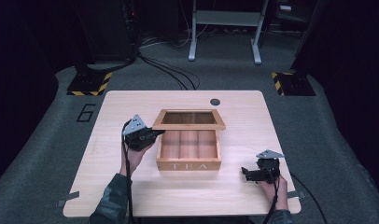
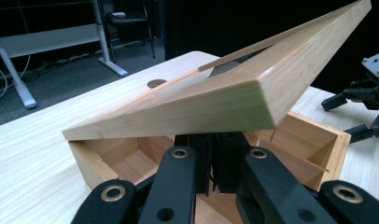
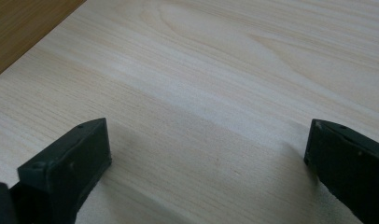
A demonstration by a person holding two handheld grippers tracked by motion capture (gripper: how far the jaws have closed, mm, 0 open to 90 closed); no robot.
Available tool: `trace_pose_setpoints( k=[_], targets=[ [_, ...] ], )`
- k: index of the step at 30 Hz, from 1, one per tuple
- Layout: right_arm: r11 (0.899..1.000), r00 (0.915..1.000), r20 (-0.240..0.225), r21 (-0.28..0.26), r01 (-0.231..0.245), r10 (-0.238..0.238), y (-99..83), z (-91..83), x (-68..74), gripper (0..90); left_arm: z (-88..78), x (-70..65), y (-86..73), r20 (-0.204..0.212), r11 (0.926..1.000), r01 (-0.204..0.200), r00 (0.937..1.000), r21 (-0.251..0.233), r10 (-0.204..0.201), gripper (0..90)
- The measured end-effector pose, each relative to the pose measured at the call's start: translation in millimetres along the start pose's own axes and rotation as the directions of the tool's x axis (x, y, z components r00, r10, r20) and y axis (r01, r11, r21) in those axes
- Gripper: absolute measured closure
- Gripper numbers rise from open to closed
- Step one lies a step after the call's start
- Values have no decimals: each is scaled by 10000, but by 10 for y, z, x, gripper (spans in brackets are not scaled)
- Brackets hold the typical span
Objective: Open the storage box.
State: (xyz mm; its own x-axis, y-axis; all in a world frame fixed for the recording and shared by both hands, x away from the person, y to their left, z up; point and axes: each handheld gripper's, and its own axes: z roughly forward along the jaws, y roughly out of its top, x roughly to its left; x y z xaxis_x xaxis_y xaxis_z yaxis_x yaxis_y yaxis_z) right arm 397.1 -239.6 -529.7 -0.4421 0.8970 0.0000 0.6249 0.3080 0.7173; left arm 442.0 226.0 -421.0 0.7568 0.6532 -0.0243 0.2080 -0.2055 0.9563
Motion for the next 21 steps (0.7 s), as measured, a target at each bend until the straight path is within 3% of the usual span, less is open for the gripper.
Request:
trace_pose_setpoints(
  k=[21],
  targets=[
    [10000,10000,-10,-1,-12,12,0,0,1,0,118,136,237,-49,9997,-219,9997,-101,219,872]
  ],
)
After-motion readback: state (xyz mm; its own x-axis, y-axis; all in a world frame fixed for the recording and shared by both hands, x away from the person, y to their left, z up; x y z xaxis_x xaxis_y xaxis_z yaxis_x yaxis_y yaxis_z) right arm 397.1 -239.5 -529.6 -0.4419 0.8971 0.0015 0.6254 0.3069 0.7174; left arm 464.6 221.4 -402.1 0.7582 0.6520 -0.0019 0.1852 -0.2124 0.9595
